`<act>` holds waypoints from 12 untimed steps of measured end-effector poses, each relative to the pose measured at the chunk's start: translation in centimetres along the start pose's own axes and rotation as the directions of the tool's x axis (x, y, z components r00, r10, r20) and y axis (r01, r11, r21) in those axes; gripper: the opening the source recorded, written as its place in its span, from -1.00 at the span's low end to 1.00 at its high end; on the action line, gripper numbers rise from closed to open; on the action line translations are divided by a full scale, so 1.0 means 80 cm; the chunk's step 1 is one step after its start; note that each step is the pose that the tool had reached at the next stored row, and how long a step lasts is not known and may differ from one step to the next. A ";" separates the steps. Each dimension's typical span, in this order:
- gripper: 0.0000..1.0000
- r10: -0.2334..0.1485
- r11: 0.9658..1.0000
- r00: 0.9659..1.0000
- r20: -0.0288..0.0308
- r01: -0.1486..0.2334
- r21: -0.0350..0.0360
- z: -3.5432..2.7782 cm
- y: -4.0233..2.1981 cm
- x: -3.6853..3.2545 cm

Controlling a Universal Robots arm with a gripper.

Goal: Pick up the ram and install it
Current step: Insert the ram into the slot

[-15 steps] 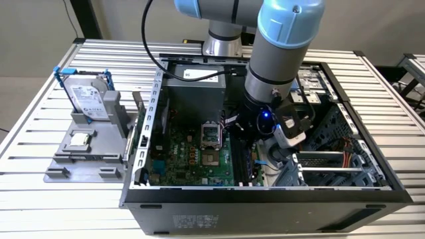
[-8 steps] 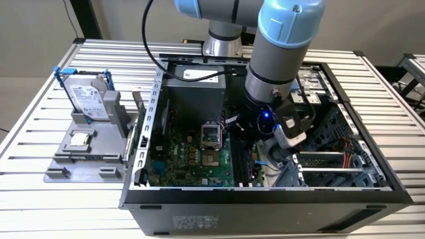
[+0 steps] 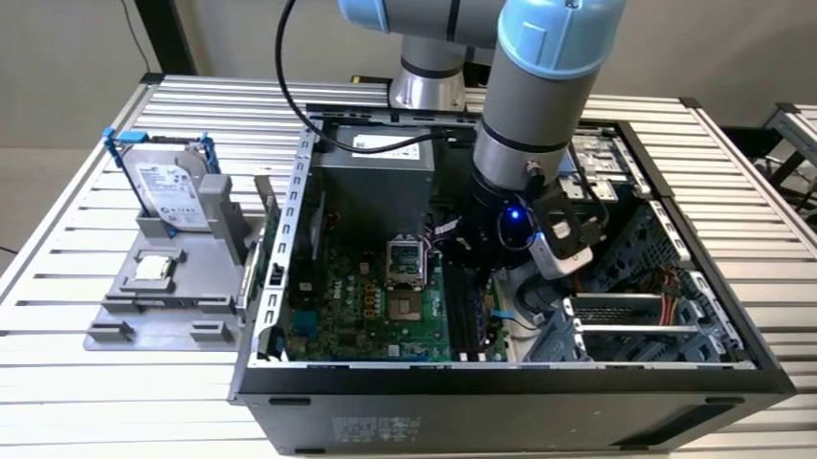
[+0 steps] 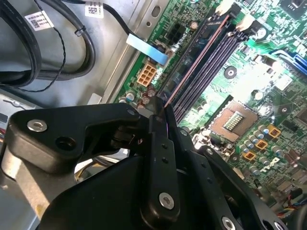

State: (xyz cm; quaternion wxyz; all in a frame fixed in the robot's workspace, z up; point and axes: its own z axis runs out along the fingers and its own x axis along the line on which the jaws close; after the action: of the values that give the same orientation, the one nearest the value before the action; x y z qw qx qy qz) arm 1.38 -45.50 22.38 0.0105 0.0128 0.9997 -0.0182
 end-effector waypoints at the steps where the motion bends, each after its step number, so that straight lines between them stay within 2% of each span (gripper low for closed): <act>1: -1.00 0.000 1.000 1.000 0.000 0.000 0.005 -0.0015 0.0011 -0.0001; 5: -1.00 0.000 1.000 1.000 0.000 0.000 0.015 -0.0070 0.0056 -0.0008; 6: -1.00 -0.001 1.000 1.000 -0.002 0.001 0.022 -0.0075 0.0058 -0.0010; 7: -1.00 -0.001 0.999 1.000 -0.005 0.001 0.037 -0.0074 0.0059 -0.0011; 9: -1.00 -0.002 0.997 1.000 -0.013 0.002 0.073 -0.0075 0.0061 -0.0011; 10: -1.00 -0.002 0.996 1.000 -0.014 0.003 0.088 -0.0076 0.0070 -0.0011; 11: -1.00 -0.002 0.995 1.000 -0.014 0.003 0.099 -0.0075 0.0095 -0.0015; 12: -1.00 -0.002 0.995 1.000 -0.014 0.003 0.101 -0.0070 0.0130 -0.0018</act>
State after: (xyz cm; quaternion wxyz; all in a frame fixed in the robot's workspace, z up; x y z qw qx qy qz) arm 1.53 -44.44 22.91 0.0030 0.0122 0.9976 -0.0686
